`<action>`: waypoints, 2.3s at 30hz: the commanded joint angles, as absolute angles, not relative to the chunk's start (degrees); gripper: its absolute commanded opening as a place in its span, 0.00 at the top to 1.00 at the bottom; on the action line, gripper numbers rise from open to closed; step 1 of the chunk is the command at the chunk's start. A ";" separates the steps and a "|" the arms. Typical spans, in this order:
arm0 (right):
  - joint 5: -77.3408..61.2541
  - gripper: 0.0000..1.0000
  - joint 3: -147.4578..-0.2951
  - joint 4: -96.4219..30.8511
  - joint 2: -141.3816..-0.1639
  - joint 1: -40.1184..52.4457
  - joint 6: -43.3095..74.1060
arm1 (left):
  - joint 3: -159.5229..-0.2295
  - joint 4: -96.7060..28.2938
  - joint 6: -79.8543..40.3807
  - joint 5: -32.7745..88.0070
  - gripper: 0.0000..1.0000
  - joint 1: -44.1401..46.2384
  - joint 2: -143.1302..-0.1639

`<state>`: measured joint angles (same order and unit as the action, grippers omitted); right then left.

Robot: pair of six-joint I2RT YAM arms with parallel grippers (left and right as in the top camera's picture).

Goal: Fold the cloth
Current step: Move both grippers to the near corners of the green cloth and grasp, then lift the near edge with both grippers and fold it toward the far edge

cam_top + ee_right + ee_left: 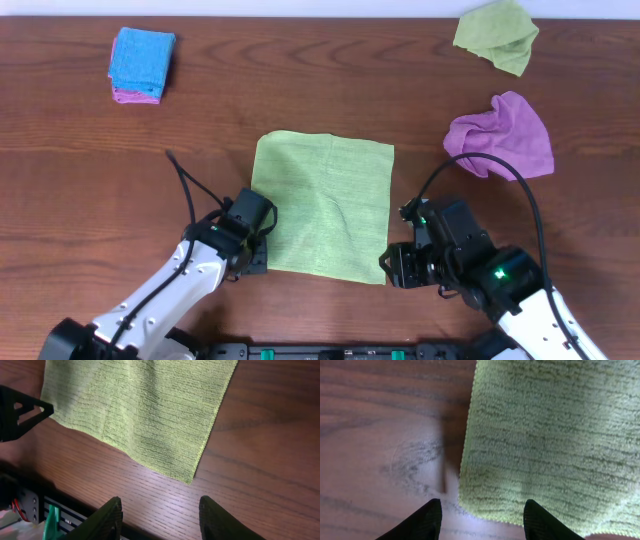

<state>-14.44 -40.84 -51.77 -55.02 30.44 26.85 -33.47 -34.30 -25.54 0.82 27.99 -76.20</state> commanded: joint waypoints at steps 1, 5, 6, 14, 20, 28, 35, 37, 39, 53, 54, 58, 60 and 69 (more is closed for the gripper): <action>-14.81 0.50 -40.69 -51.64 -55.16 29.80 27.40 | -34.35 -33.76 -25.56 -0.62 0.50 28.14 -77.76; -14.83 0.50 -40.69 -51.68 -55.16 29.80 27.40 | -34.30 -32.75 -25.56 -0.69 0.56 28.10 -79.92; -14.83 0.50 -40.69 -51.70 -55.16 29.80 27.40 | -34.28 -32.69 -25.56 -1.02 0.56 28.08 -80.40; -15.09 0.50 -38.92 -51.35 -56.45 29.82 27.46 | -34.28 -32.60 -26.04 -1.91 0.68 28.03 -82.50; -21.89 0.51 -33.23 -43.72 -61.69 30.15 29.43 | -34.28 -32.32 -27.53 -1.56 0.68 28.03 -82.50; -17.78 0.57 -31.88 -40.29 -71.75 31.57 31.81 | -34.28 -32.32 -27.92 0.03 0.68 28.03 -82.50; -17.30 0.60 -31.88 -38.26 -76.82 31.59 32.16 | -34.28 -32.32 -28.40 0.08 0.68 28.03 -82.50; -17.32 0.60 -31.88 -37.69 -78.15 31.59 32.16 | -34.28 -32.29 -28.60 0.16 0.68 28.03 -82.50; -17.32 0.61 -31.88 -37.08 -79.46 31.59 32.16 | -34.28 -32.29 -28.60 0.34 0.68 28.03 -82.50; -17.56 0.98 -32.42 -34.39 -84.20 31.51 34.83 | -34.35 -32.71 -31.42 1.54 0.94 28.03 -82.43; -17.52 0.98 -32.84 -34.94 -84.09 31.44 34.87 | -34.37 -32.95 -31.59 1.56 0.94 28.03 -82.37; -15.55 0.98 -36.60 -39.59 -82.50 31.14 34.87 | -34.81 -36.10 -34.35 1.54 0.94 28.03 -81.21; -13.17 0.99 -39.22 -43.31 -81.06 31.14 34.89 | -35.18 -37.95 -35.75 1.61 0.95 28.03 -80.01; -7.51 0.98 -48.62 -55.33 -72.55 31.16 34.92 | -39.51 -42.48 -38.00 9.89 0.94 28.21 -69.76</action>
